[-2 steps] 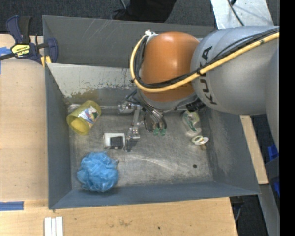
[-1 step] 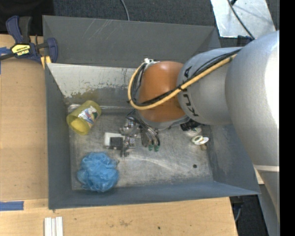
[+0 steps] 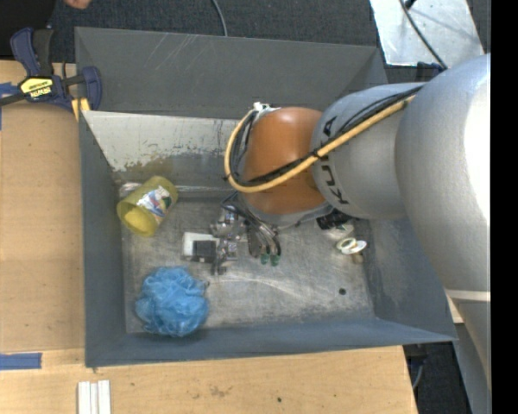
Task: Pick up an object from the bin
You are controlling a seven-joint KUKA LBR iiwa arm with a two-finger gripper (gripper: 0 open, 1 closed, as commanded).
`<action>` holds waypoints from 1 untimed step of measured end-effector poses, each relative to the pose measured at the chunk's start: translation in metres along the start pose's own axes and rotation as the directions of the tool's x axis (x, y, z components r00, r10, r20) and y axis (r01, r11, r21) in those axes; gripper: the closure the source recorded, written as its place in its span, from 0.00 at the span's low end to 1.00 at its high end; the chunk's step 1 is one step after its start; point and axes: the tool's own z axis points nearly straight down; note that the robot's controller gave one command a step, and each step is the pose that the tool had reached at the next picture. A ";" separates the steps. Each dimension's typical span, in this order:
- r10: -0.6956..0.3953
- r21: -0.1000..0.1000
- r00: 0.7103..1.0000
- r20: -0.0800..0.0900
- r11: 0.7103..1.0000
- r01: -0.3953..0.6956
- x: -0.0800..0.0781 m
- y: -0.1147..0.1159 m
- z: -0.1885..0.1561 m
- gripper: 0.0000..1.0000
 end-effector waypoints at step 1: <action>0.000 0.006 1.000 -0.015 1.000 0.000 0.007 -0.003 -0.038 1.00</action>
Offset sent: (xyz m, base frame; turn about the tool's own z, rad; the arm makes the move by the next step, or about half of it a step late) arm 0.0155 -0.0134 0.1411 -0.0203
